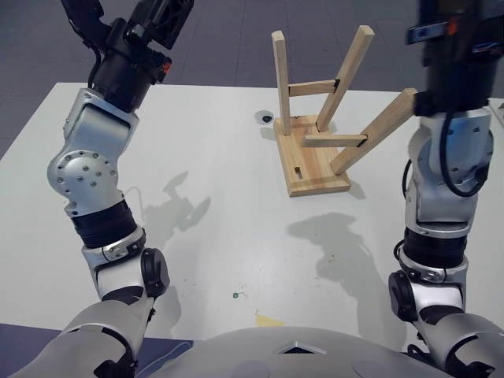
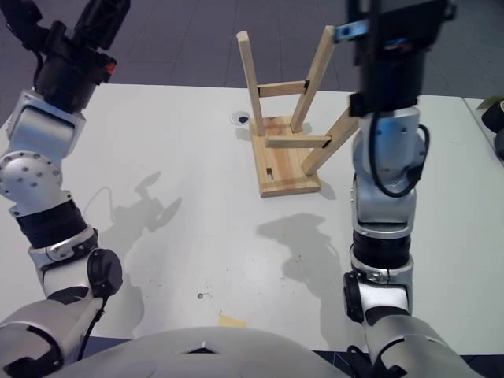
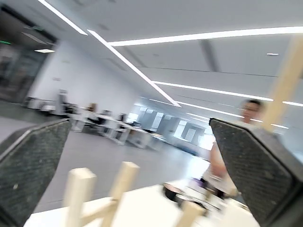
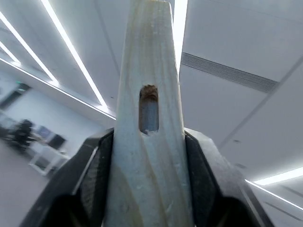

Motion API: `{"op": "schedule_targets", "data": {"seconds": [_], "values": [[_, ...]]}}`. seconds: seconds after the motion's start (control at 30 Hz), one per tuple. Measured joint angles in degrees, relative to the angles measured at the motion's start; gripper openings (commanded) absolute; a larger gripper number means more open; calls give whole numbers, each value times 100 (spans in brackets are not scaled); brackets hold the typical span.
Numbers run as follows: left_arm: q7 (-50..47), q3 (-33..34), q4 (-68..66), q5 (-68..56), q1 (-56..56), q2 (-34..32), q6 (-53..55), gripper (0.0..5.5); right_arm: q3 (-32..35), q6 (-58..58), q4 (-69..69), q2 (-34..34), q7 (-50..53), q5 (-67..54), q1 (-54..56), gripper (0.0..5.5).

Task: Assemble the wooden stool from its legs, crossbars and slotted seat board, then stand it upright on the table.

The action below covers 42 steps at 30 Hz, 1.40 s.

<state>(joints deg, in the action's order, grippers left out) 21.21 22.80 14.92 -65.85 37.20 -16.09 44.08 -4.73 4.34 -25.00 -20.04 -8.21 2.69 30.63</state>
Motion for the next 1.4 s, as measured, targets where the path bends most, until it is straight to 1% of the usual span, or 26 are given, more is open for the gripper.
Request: {"op": "schedule_targets", "data": {"seconds": [0.1, 0.27, 0.47, 0.5, 0.7, 0.77, 1.13, 1.4], "values": [[165, -149, 414, -676, -99, -46, 247, 540, -252, -75, -66, 25, -503, -411, -155, 205], [77, -545, 487, -662, -178, -44, 235, 540, -572, -194, -74, 70, -973, -520, -505, 205], [-97, -614, 445, -648, -174, -34, 63, 454, -733, -285, -92, 82, -1355, -611, -820, 205], [-120, -609, 427, -667, -174, -37, 47, 431, -733, -287, -92, 83, -1374, -607, -863, 205], [-121, -654, 420, -743, -173, -106, -16, 337, -723, -296, -92, 149, -1374, -526, -900, 205], [-121, -698, 423, -744, -173, -107, -29, 296, -724, -311, -92, 187, -1374, -500, -925, 205], [-211, -758, 554, -746, -166, -165, -97, 109, -728, -341, -97, 268, -1381, -404, -1094, 205], [-364, -782, 557, -797, -153, -202, -106, 105, -726, -315, -86, 315, -1373, -323, -1117, 205]]}}
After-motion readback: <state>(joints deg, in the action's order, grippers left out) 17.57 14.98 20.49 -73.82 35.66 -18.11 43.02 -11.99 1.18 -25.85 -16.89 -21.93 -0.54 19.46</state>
